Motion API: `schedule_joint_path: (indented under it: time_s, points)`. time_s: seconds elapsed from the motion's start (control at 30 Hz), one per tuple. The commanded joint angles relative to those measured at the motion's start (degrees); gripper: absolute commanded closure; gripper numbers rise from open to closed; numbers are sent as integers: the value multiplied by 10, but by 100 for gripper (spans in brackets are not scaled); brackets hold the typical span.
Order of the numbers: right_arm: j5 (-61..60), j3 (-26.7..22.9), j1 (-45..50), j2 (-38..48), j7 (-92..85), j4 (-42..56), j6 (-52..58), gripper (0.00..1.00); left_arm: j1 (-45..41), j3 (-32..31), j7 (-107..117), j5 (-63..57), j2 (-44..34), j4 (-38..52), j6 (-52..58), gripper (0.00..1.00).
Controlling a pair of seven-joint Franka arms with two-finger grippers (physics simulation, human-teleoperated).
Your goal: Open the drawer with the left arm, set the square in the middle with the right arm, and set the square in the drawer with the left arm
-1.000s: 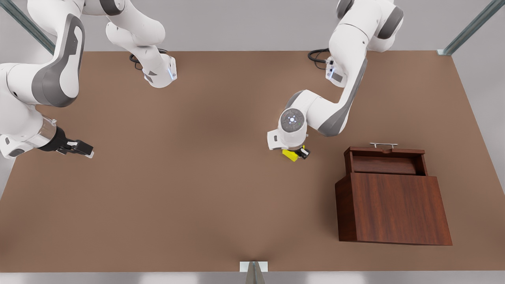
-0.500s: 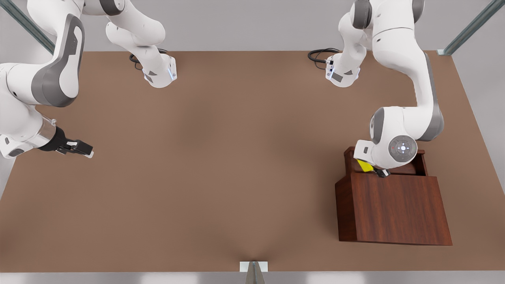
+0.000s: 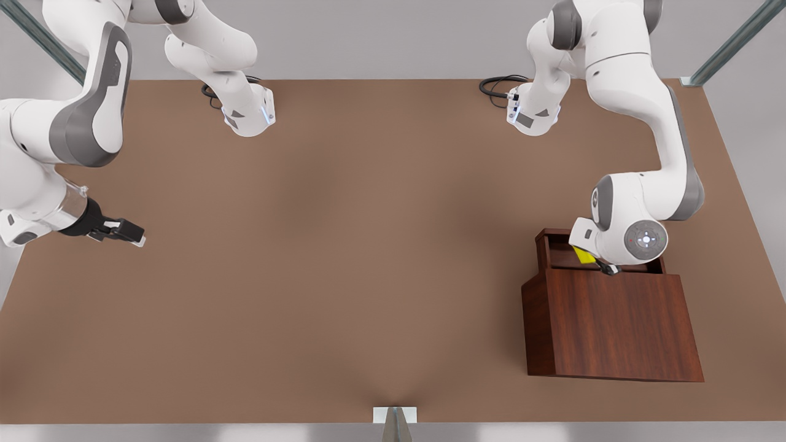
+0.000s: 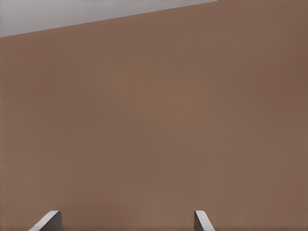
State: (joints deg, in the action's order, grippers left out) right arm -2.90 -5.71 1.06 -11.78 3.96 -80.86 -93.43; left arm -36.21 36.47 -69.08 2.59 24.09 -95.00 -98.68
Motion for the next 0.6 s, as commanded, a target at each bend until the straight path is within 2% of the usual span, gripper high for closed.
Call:
schedule_joint_path:
  time_s: [0.0,0.23,0.27,0.5,0.57]
  points:
    - [0,0,0,0,0,0,0,0,0,0,0,1,0,0,0,25]
    - [0,0,0,-1,1,1,0,0,1,-1,-11,2,10,0,-7,25]
    - [0,0,0,-1,0,1,-1,0,1,-1,-14,2,10,0,-11,0]
    - [0,0,0,-4,0,1,0,0,-3,-1,-2,2,3,6,3,0]
    - [1,0,0,-6,0,1,-1,0,-8,-6,170,3,-23,33,39,0]
